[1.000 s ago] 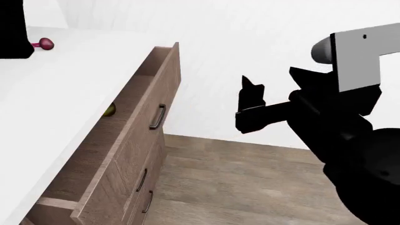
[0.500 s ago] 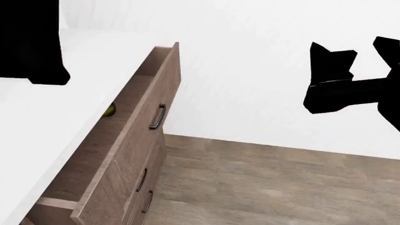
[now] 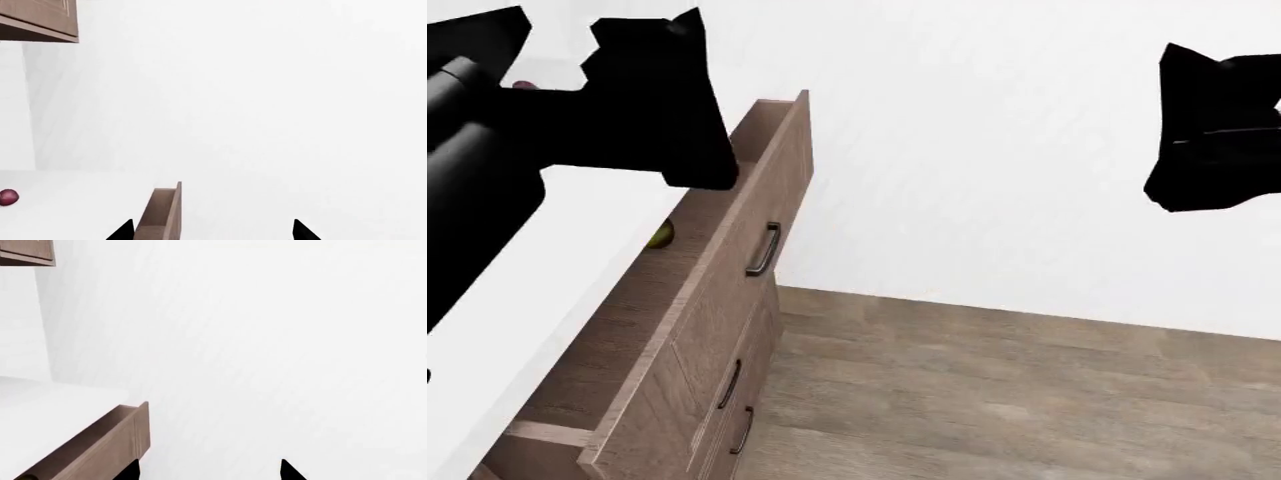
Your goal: Close the right drawer.
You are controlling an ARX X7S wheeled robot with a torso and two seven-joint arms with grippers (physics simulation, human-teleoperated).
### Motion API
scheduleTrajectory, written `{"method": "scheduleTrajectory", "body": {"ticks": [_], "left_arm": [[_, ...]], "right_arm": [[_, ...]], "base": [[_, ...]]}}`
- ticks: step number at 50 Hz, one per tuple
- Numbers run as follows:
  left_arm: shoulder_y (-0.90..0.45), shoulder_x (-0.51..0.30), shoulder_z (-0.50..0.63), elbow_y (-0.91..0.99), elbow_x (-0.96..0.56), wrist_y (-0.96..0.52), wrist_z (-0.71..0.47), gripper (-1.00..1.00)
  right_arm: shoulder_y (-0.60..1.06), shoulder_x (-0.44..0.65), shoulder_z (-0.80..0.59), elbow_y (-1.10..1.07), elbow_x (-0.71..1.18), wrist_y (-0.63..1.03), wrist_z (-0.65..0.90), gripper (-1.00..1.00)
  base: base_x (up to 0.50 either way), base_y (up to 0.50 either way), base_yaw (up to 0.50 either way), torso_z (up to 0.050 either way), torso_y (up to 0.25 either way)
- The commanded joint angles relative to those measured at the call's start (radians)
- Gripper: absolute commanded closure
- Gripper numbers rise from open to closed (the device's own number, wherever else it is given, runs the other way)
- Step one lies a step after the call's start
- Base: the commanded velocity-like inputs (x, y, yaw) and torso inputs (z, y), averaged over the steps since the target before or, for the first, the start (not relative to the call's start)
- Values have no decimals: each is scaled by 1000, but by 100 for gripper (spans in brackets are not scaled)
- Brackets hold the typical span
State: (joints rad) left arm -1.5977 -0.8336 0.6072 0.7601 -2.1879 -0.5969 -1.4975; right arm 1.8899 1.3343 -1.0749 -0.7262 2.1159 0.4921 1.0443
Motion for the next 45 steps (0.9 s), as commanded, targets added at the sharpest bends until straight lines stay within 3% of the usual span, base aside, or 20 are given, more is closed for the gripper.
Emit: {"method": "scheduleTrajectory", "body": {"ticks": [1,11,45], "left_arm": [[17,126,104,-41,102,0,-18,-100],[59,193,163,-61,176,17,-15,-100],[247,300,328,-122,426,3,50,-100]], "right_arm": [[11,12,17,7,22,8,-8,-100],[53,23,45,31,62,47,4,-100],[60,33,79,54,83,69,5,-100]], "base": [[0,0,0,0,0],[0,0,0,0,0],[0,0,0,0,0]]}}
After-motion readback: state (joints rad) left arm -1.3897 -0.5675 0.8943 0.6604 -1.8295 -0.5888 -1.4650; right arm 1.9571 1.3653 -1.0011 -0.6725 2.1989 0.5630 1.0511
